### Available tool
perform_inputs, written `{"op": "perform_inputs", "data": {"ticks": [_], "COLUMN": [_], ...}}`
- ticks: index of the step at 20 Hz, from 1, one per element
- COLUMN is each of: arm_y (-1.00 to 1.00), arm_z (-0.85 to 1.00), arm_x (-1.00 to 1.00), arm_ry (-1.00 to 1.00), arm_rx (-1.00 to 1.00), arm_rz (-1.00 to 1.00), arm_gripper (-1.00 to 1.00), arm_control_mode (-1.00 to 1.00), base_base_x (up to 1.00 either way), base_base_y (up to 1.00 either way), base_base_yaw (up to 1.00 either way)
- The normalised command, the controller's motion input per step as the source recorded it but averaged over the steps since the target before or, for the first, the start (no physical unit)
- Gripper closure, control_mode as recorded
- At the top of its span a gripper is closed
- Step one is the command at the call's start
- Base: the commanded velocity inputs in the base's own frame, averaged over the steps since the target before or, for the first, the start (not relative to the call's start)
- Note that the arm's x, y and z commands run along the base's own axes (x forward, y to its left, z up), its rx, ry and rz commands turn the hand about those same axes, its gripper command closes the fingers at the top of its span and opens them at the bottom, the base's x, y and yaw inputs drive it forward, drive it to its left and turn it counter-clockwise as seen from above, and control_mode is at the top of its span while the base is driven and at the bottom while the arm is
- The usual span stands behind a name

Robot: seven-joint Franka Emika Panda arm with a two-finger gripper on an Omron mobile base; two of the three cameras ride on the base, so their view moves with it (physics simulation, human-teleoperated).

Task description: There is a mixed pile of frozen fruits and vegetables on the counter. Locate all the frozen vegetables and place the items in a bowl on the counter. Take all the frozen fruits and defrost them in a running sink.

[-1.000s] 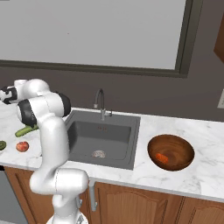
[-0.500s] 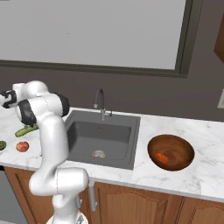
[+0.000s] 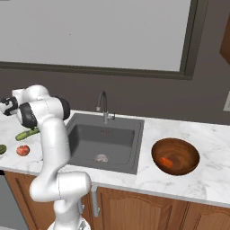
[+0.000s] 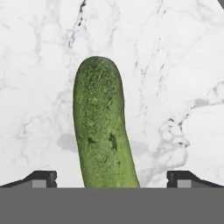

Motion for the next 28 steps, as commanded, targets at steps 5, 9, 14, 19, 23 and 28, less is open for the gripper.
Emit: {"op": "perform_inputs", "data": {"ticks": [5,9,14,19,23,28], "arm_y": [0.06,0.08,0.08,0.01,-0.35,-0.57], "arm_z": [-0.18,-0.23,-0.2,-0.04,0.39,0.53], "arm_x": [0.04,-0.05,-0.09,-0.06,-0.1,-0.42], "arm_ry": [0.0,0.01,0.0,-0.03,-0.07,-0.08], "arm_rx": [0.02,0.03,0.02,0.0,-0.05,0.0], "arm_rz": [0.04,0.01,0.01,0.0,0.0,-0.01], "arm_gripper": [-1.0,1.0,1.0,1.0,1.0,1.0], "arm_control_mode": [-1.0,-1.0,-1.0,-1.0,-1.0,-1.0], "base_base_x": [0.0,0.0,0.0,0.0,0.0,0.0], "base_base_y": [0.0,0.0,0.0,0.0,0.0,0.0], "base_base_yaw": [0.0,0.0,0.0,0.0,0.0,0.0]}}
